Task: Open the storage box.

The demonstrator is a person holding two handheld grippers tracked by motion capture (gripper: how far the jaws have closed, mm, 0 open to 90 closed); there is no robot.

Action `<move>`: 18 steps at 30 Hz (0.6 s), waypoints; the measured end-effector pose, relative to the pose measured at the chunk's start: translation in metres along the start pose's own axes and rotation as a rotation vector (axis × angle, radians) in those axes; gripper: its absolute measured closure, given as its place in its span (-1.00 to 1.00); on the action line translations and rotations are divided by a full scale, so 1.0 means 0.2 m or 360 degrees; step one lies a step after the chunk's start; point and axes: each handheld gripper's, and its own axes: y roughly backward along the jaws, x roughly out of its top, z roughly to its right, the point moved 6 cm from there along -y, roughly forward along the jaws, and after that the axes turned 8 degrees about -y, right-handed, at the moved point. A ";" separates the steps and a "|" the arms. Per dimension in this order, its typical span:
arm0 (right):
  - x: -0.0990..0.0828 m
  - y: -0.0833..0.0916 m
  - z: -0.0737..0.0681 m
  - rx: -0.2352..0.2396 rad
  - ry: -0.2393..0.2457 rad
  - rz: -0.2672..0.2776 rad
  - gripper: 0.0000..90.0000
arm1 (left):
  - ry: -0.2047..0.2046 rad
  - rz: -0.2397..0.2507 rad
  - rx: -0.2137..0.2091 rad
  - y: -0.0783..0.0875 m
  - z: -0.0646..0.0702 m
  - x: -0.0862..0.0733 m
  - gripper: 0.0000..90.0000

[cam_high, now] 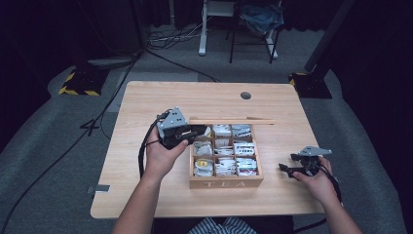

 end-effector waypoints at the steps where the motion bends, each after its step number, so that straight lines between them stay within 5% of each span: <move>1: 0.00 0.00 0.00 -0.0001 -0.0003 -0.0029 -0.28 | 0.0000 0.0003 0.0001 0.00 -0.01 0.00 0.82; 7: 0.04 0.01 -0.05 0.0051 -0.0054 -0.0119 0.02 | 0.0029 0.0031 -0.0017 0.01 -0.02 0.02 0.78; 18: 0.10 0.09 -0.16 0.0109 -0.0071 -0.0020 0.21 | 0.0019 0.0028 -0.0022 0.00 -0.03 0.02 0.77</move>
